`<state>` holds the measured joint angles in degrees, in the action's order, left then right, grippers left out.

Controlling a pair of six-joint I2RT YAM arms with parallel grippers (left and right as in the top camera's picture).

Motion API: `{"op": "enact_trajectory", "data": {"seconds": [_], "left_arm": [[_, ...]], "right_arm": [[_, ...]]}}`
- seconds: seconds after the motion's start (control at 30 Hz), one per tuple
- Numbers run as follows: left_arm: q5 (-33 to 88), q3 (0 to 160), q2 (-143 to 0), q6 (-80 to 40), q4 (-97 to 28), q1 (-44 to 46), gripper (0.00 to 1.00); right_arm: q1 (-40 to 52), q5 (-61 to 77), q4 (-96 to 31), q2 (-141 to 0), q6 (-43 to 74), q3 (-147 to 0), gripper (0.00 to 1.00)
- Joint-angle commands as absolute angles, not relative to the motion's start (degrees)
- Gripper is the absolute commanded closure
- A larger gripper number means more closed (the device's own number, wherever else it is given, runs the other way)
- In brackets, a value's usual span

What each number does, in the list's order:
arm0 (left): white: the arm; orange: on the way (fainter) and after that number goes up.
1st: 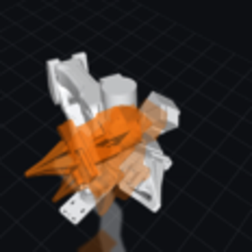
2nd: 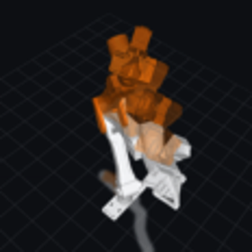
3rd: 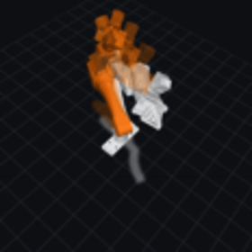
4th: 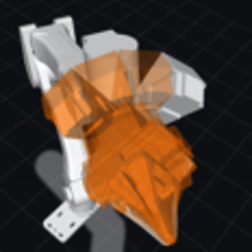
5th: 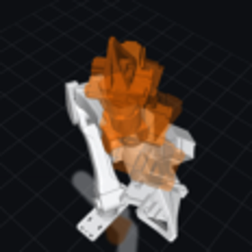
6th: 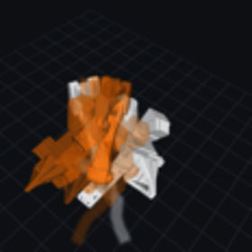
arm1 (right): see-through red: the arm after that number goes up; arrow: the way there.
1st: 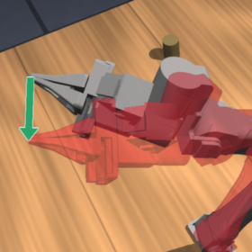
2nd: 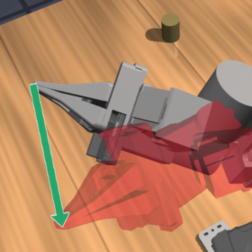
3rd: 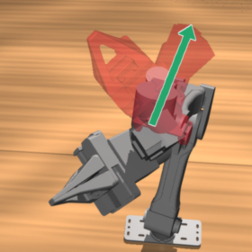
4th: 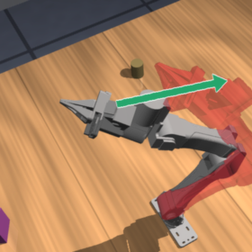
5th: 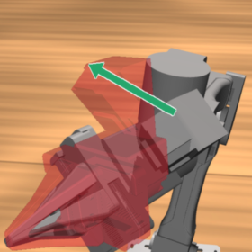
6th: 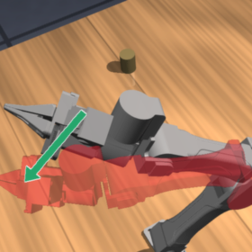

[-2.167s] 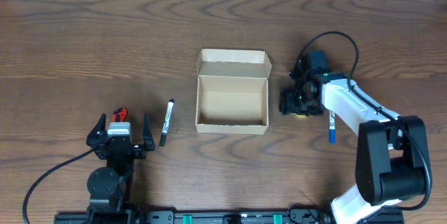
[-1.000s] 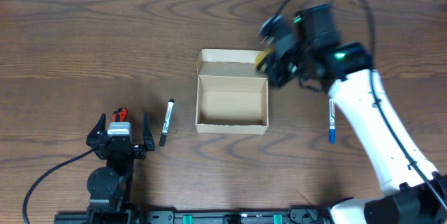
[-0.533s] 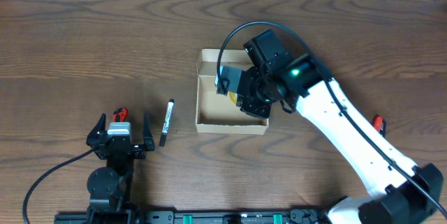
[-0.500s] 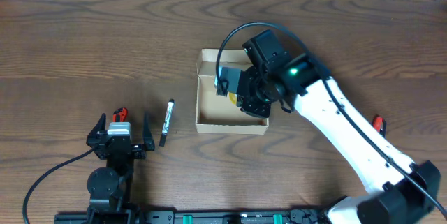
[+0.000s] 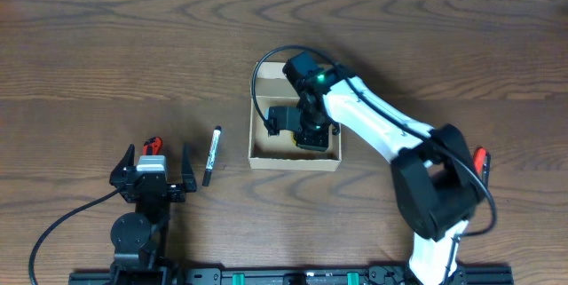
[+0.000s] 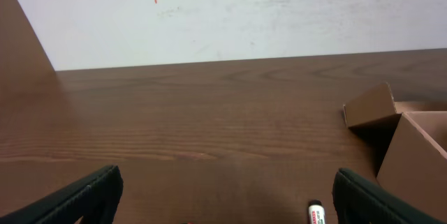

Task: Pack container
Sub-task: 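Carry tape roll with right gripper into box and release, then move right gripper to blue whiteboard marker and grasp it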

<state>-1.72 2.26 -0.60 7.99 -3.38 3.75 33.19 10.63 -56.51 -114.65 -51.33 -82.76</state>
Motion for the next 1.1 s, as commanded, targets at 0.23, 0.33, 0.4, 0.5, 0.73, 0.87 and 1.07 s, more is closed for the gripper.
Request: {"op": "enact_trajectory", "data": {"seconds": [0.23,0.33,0.4,0.5,0.73,0.87,1.07], "left_arm": [[-1.91,0.34,-0.21,8.99,-4.32,3.38,0.05],[-1.91,0.34,-0.21,8.99,-4.32,3.38,0.05],[-1.91,0.34,-0.21,8.99,-4.32,3.38,0.05],[-1.91,0.34,-0.21,8.99,-4.32,3.38,0.05],[-1.91,0.34,-0.21,8.99,-4.32,3.38,0.05],[-1.91,0.34,-0.21,8.99,-4.32,3.38,0.05],[-1.91,0.34,-0.21,8.99,-4.32,3.38,0.05]], "right_arm": [[33.04,10.26,-56.97,-113.86,-49.84,-84.18,0.55],[32.82,10.55,-57.91,-109.78,-46.39,-86.15,0.44],[32.6,10.28,-58.39,-106.28,-37.71,-87.88,0.29],[31.66,8.01,-60.66,-101.49,-27.86,-90.17,0.7],[22.04,-6.09,-63.48,-90.74,0.78,-91.18,0.41],[10.41,-9.23,-65.82,-87.31,12.19,-91.18,0.18],[-5.08,-8.56,-70.96,-87.31,16.47,-88.16,0.21]]}}
